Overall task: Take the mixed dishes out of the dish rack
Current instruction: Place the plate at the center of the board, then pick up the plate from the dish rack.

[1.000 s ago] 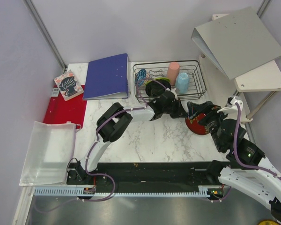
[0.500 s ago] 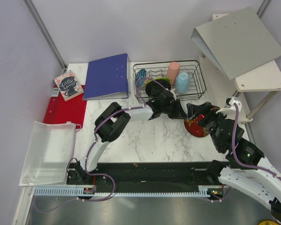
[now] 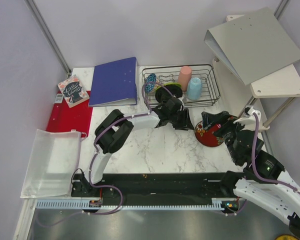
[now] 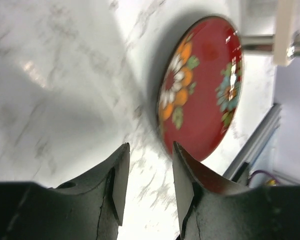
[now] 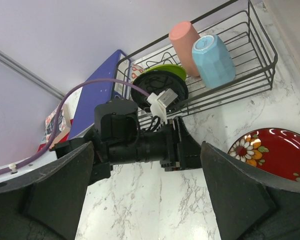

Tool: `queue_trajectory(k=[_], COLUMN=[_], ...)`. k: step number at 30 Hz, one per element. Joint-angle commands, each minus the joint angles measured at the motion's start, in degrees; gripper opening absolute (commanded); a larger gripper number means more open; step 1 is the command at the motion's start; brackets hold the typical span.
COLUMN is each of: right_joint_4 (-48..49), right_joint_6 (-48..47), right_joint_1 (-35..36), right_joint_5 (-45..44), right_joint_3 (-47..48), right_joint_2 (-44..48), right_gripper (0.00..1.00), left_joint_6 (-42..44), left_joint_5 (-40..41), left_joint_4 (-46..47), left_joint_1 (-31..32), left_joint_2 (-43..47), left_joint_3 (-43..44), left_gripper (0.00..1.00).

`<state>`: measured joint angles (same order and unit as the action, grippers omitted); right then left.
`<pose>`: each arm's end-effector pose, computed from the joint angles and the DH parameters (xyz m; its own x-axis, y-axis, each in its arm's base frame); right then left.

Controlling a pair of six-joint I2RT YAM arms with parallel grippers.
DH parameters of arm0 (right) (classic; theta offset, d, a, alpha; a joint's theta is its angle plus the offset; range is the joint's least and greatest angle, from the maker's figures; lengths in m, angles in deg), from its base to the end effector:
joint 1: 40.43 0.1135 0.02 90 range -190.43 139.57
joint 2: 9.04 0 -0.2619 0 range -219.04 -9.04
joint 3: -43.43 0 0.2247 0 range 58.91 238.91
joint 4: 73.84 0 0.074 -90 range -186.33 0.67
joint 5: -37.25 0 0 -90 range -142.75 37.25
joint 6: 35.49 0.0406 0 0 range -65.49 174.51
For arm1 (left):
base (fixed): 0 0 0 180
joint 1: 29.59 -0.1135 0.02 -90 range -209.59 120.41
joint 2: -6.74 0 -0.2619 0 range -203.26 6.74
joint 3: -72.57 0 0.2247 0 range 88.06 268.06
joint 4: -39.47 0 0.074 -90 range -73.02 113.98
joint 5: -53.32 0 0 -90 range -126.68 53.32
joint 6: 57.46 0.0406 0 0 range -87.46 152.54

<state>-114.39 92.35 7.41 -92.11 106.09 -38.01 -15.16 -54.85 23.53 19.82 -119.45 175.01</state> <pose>0.0744 0.0438 0.3524 -0.1556 0.5348 -0.8305 -0.0697 0.8328 0.5492 0.2942 -0.3628 0.1625 -0.9288 0.0039 -0.3706 0.2833 0.6521 -0.7032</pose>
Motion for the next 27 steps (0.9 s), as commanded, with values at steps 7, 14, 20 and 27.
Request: queue_trajectory(k=[7, 14, 20, 27], right_joint_4=[-1.2, 0.2, 0.4, -0.4], right_joint_6=[-1.0, -2.5, -3.7, -4.4], right_joint_1=[0.1, 0.0, 0.0, 0.0], right_joint_5=[-2.2, -2.0, -1.6, -2.9], right_joint_3=[0.0, 0.1, -0.2, -1.2], right_joint_2=[2.7, 0.5, 1.1, 3.7], right_gripper=[0.95, 0.95, 0.95, 0.95], left_joint_6=[16.4, 34.0, 53.7, 76.0], left_joint_5=[14.6, 24.9, 32.2, 18.0], left_joint_4=[-15.8, -17.6, -17.2, 4.5], left_joint_1=[-1.1, -1.4, -7.5, -13.7], left_joint_2=[28.3, 36.5, 29.3, 26.4], left_joint_3=[-13.6, -5.6, 5.0, -5.1], left_gripper=[0.45, 0.46, 0.47, 0.48])
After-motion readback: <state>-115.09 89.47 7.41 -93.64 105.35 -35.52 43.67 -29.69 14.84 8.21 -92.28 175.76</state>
